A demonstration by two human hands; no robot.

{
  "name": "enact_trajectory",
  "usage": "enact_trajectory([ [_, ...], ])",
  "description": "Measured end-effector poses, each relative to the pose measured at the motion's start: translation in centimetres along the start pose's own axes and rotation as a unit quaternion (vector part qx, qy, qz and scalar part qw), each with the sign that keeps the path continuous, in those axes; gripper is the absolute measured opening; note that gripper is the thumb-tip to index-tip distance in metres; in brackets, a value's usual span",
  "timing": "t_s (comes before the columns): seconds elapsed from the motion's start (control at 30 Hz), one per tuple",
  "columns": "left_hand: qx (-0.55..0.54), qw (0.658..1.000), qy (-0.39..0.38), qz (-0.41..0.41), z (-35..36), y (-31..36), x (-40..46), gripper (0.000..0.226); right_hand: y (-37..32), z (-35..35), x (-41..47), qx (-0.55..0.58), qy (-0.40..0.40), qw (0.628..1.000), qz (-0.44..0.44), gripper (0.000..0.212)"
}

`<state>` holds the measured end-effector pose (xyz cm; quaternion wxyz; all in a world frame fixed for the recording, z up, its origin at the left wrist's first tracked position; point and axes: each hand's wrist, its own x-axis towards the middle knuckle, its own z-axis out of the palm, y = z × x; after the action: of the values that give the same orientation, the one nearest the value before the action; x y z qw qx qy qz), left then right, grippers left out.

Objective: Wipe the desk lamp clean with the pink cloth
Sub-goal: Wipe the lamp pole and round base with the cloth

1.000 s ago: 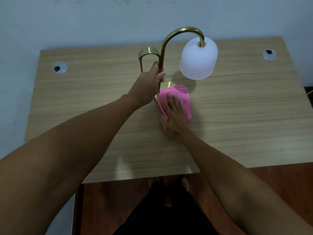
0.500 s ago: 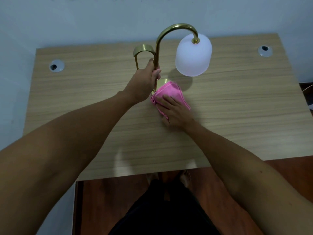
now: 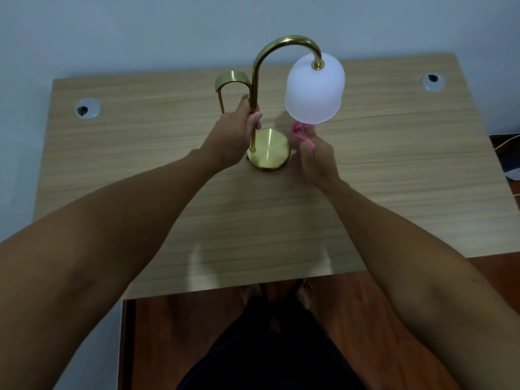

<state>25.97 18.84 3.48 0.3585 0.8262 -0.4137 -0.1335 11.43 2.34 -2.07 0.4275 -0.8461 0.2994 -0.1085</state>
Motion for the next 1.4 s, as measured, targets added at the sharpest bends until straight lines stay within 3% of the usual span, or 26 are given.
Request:
enact_trajectory([
  [0.13, -0.001, 1.0, 0.002, 0.001, 0.0, -0.1, 0.0, 0.029, -2.1, 3.2, 0.9, 0.245, -0.048, 0.96, 0.126, 0.028],
  [0.2, -0.004, 1.0, 0.005, 0.004, 0.0, -0.1, 0.0, 0.03, -2.3, 4.7, 0.1, 0.212, -0.083, 0.961, 0.156, 0.027],
  [0.23, -0.004, 1.0, 0.008, 0.007, 0.1, -0.1, -0.1, 0.031, -2.3, 5.4, -0.6, 0.17, -0.08, 0.968, 0.164, 0.039],
  [0.37, -0.013, 1.0, 0.008, 0.006, 0.0, -0.1, -0.2, 0.03, -3.2, 8.3, -3.9, 0.116, 0.004, 0.982, 0.152, 0.066],
  [0.57, -0.008, 1.0, 0.0, 0.002, -0.3, 0.1, -0.3, 0.033, -6.3, 11.3, -6.4, 0.191, 0.054, 0.956, 0.217, 0.054],
  [0.73, 0.0, 1.0, -0.008, -0.002, -0.5, 0.3, -0.4, 0.033, -7.9, 10.8, -8.0, 0.29, 0.095, 0.929, 0.207, 0.039],
  [0.8, -0.001, 1.0, -0.009, 0.001, -0.5, 0.3, -0.5, 0.033, -7.4, 9.4, -7.9, 0.405, 0.069, 0.879, 0.241, 0.035],
  [0.87, -0.001, 1.0, -0.008, 0.004, -0.5, 0.3, -0.5, 0.034, -6.5, 7.3, -7.5, 0.544, 0.052, 0.783, 0.297, 0.022],
  [0.93, 0.002, 1.0, -0.007, 0.005, -0.5, 0.2, -0.6, 0.034, -5.3, 4.9, -6.6, 0.627, 0.087, 0.704, 0.322, 0.015],
  [1.0, 0.004, 1.0, -0.003, 0.007, -0.5, 0.2, -0.6, 0.034, -4.2, 2.4, -5.4, 0.653, 0.131, 0.68, 0.306, 0.018],
  [1.1, 0.001, 1.0, -0.003, 0.003, -0.5, 0.2, -0.6, 0.033, -3.6, -0.4, -3.2, 0.631, 0.191, 0.692, 0.294, 0.013],
  [1.2, 0.0, 1.0, -0.006, -0.002, -0.6, 0.3, -0.5, 0.034, -3.7, -0.8, -0.6, 0.5, 0.193, 0.792, 0.291, 0.018],
  [1.3, 0.001, 1.0, -0.005, -0.002, -0.5, 0.2, -0.4, 0.036, -4.3, 1.2, 1.5, 0.389, 0.111, 0.883, 0.239, 0.013],
  [1.4, 0.006, 1.0, -0.003, -0.009, -0.3, 0.0, -0.2, 0.039, -4.9, 3.9, 2.5, 0.364, -0.02, 0.918, 0.158, 0.023],
])
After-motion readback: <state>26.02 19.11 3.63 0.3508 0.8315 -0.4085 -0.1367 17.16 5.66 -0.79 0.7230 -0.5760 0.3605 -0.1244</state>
